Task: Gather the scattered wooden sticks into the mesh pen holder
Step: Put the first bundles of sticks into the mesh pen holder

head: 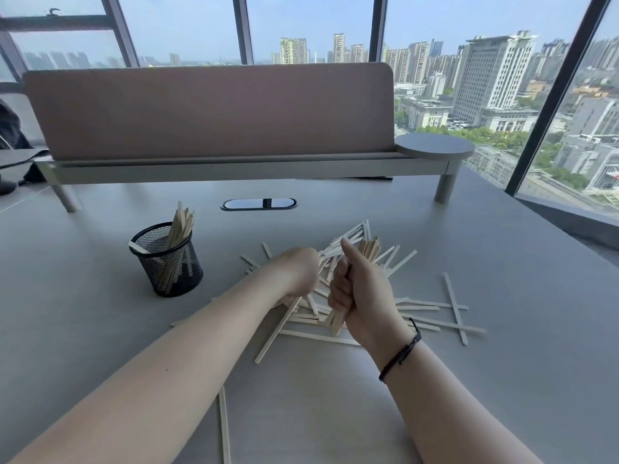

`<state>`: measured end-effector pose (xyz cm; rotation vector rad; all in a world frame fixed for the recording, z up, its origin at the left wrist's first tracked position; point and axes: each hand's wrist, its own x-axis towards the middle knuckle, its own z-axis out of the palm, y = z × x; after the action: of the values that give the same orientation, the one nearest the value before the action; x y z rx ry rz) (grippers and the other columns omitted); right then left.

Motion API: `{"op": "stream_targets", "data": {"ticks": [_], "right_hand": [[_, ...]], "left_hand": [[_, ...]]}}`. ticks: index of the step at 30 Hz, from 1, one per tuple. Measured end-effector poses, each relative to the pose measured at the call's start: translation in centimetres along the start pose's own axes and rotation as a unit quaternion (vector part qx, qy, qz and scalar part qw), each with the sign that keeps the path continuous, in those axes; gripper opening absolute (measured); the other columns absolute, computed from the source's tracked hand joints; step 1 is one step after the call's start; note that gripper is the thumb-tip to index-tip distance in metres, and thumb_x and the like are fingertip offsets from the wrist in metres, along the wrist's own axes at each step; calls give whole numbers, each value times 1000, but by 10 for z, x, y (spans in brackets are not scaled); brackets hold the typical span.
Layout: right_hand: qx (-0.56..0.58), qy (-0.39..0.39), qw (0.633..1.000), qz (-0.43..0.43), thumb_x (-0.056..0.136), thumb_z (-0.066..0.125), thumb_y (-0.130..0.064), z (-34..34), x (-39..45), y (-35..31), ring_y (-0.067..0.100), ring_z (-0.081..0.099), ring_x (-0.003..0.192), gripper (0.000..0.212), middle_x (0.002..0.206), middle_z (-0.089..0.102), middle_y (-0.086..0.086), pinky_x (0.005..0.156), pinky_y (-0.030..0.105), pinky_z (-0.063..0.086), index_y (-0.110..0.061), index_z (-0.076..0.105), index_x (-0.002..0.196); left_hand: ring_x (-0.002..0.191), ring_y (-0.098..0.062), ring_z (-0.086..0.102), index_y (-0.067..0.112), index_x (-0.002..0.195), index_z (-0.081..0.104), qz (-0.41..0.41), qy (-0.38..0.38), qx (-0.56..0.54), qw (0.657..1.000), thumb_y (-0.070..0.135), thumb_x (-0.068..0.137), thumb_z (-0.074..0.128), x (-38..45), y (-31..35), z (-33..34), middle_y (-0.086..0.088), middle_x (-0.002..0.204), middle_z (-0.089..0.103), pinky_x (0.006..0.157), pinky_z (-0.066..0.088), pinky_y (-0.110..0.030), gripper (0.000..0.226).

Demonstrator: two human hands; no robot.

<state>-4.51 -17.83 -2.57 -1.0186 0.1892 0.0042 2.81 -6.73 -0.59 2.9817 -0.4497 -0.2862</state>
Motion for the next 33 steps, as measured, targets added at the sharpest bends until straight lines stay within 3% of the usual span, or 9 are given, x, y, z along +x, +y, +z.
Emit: {"op": "stream_targets", "data": {"ticks": [4,9,13,16,19,21,26,29,33], "right_hand": [[-1,-2,1000,6,91,63,-43,0,-1,1,17,16,46,47,56,21,3,49,29,15,-18,42,58],[-4,5,1000,4,91,63,-42,-1,1,1,17,16,44,47,55,21,3,47,27,16,-18,41,59],[-18,6,1000,2,90,64,-43,-1,1,3,17,17,43,47,56,21,4,45,26,17,-18,40,58],[-29,8,1000,-1,90,65,-43,-1,1,4,17,17,44,47,57,20,4,46,27,18,-18,40,58],[-30,11,999,-1,91,64,-42,0,0,4,17,17,43,48,57,20,4,47,27,17,-17,41,57],[-30,10,999,-1,91,64,-42,0,-1,4,17,17,43,48,57,21,4,47,28,17,-17,41,57],[-35,0,999,-7,92,63,-41,2,-5,2,17,17,44,47,56,20,4,48,30,16,-17,41,58],[-41,-6,999,-12,91,64,-41,5,-8,3,17,16,46,47,56,20,4,50,32,14,-17,41,59],[-56,-8,998,-16,91,65,-41,8,-11,4,17,16,46,46,53,19,2,51,33,13,-17,40,60]], "left_hand": [[80,-30,59,6,87,58,-18,18,-47,999,6,94,41,-3,-10,-7,-11,87,62,71,49,-37,18],[90,-32,60,-3,104,60,-3,11,-106,994,29,106,40,-12,-26,-15,-16,101,63,68,41,-32,38],[71,-25,61,4,86,62,14,15,-145,989,55,97,52,-14,-49,-12,-5,77,64,65,44,-32,53],[52,-17,44,14,67,49,29,36,-188,981,53,96,58,-25,-54,-16,2,56,45,53,32,-28,49],[47,-11,38,19,65,48,37,85,-233,968,51,96,59,-35,-53,-18,8,51,37,48,28,-26,46],[40,-8,36,21,67,48,29,133,-324,936,51,94,62,-39,-51,-17,11,47,35,46,28,-24,43],[36,-12,22,19,61,29,78,131,-625,766,43,99,56,-54,-38,-18,5,43,25,45,18,-25,52],[43,-14,22,18,60,21,114,129,-649,741,52,89,57,-67,-30,-14,-3,50,19,44,23,-24,57],[40,-17,30,17,52,32,135,142,-662,723,53,85,59,-83,-26,-7,-4,49,23,44,34,-24,55]]}}
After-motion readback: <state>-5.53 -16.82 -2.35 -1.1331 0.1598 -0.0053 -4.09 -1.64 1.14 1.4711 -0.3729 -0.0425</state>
